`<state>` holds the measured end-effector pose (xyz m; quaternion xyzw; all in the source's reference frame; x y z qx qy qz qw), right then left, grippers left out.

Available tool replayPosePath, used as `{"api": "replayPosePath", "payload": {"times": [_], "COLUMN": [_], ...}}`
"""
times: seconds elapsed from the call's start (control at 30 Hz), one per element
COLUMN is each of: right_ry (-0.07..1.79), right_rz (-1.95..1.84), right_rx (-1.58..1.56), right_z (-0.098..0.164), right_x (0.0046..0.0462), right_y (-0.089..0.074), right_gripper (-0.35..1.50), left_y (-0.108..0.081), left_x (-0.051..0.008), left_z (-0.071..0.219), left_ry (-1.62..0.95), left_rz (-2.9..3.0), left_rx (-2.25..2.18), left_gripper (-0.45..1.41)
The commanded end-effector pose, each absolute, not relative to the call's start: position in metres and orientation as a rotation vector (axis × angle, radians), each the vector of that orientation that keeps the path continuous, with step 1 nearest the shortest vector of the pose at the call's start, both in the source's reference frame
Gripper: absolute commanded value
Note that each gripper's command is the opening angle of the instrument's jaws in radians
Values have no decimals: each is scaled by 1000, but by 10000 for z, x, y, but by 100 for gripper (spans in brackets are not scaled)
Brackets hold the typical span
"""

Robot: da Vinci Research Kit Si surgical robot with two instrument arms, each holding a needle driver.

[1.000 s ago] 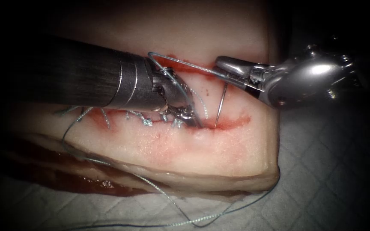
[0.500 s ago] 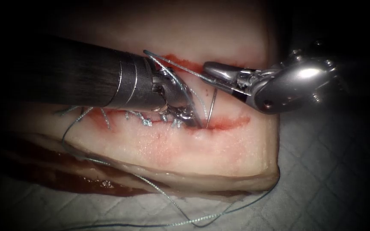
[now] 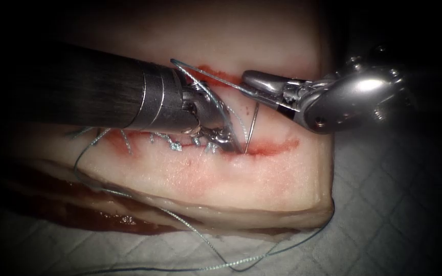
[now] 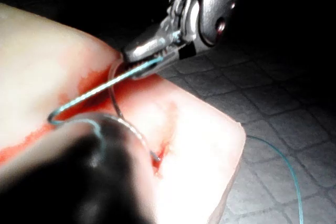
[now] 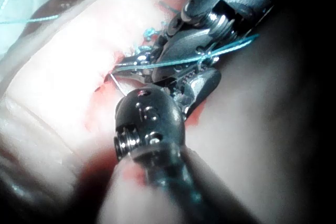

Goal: Wound Closure
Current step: Insert the needle into the bottom of the tissue using the right tool

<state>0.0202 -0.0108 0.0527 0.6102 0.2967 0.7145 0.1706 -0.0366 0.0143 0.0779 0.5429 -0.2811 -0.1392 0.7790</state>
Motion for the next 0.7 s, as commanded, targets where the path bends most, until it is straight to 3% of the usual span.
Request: {"api": "replayPosePath", "payload": {"times": [0.03,0.7], "right_ry": [847,730], "right_rz": [2023,2075], "right_rx": [1734,1794], "right_z": [531,537], "right_x": [211,214], "right_y": [-103,-109], "right_gripper": [-35,-35], "left_y": [146,146], "left_x": [-371,-371], "left_z": [783,783], "left_ry": [-608,-606], "left_rz": [-302,-305], "left_rx": [1173,1174], "left_gripper": [-45,-45]}}
